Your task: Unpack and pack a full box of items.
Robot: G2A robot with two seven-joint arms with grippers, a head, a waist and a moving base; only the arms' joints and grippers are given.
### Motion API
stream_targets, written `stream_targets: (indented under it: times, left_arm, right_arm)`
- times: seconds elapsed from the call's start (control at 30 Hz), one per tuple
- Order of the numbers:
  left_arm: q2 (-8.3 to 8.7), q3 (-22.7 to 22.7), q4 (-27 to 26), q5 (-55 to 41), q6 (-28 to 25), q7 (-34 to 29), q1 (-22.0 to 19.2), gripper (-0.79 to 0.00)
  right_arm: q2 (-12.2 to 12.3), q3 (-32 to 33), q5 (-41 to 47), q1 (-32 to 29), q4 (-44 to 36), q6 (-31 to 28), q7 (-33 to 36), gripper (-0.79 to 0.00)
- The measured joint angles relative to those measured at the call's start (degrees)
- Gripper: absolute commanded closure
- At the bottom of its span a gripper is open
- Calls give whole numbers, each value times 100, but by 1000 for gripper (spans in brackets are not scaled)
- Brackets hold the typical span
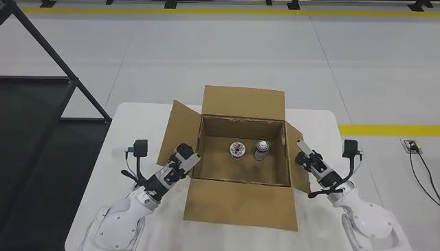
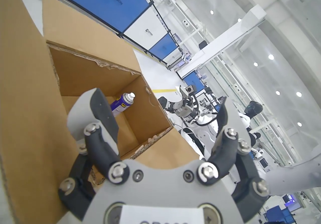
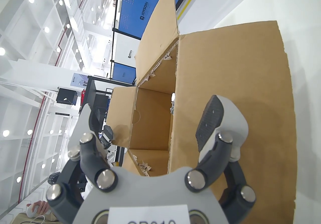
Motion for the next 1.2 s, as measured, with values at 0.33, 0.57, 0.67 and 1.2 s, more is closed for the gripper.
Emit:
stream_targets:
  times: [0.33,0.57,0.67,1.2]
  left_arm:
    - [14,-127,1,-171,-32,360,171,-785]
    - [42,-348,-170,-406,-168,508,369,-785]
    - [52,-432,-184,-420,-166,566,420,-785]
    - [72,-484,87,-489,-23,662,347,-785]
  right_arm:
    - [-17,-162,-12,113,72,0,-57,-785]
    - [-27,-248,-20,181,128,21,-97,-785]
    - [-31,-286,-24,215,161,34,-98,-785]
    - [-109,-844,-168,756,636,164,-20,-785]
